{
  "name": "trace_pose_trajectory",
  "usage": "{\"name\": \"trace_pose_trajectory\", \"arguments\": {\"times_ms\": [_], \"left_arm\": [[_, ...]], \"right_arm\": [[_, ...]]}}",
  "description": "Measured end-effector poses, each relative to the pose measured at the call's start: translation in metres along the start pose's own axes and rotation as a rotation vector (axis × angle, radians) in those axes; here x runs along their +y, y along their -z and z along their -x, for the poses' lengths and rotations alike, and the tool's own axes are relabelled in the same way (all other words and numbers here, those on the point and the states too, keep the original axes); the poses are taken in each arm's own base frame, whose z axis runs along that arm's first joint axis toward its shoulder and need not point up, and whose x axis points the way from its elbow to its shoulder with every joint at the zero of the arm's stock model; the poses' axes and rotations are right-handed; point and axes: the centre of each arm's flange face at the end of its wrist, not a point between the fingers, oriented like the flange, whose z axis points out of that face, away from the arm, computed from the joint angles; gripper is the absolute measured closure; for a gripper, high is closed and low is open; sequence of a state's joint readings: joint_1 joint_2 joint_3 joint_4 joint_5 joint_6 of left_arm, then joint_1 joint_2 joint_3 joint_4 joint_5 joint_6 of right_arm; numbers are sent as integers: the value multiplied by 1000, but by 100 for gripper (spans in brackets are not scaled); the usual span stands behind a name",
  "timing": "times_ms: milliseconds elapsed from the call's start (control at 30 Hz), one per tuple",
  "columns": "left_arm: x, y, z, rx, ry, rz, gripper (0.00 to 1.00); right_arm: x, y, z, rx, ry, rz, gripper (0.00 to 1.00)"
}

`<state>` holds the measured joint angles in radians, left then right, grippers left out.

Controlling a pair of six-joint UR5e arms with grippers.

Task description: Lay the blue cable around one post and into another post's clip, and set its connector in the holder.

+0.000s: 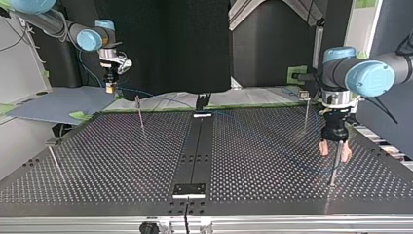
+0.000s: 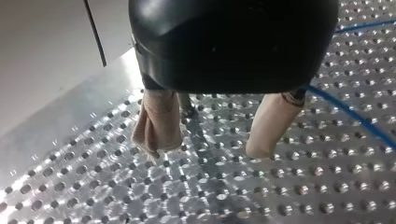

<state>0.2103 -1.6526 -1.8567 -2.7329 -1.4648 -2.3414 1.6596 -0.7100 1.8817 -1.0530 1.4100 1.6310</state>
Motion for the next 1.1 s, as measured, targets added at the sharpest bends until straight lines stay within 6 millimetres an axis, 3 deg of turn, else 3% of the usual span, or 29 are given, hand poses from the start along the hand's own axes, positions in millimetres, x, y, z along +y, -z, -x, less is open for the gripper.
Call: {"name": "trace_pose_trajectory", "arguments": {"times_ms": [233,667,1100], "left_arm": [[7,8,-14,20,61,-37,0],[-6,14,-4,-4,175,-73,0],[-7,42,3,-7,304,-12,0]], "right_arm": [[-1,1,1,-6,-1,-2,100],[-2,1,1,-5,0,-3,100],[-2,1,1,-4,0,-3,100]]}}
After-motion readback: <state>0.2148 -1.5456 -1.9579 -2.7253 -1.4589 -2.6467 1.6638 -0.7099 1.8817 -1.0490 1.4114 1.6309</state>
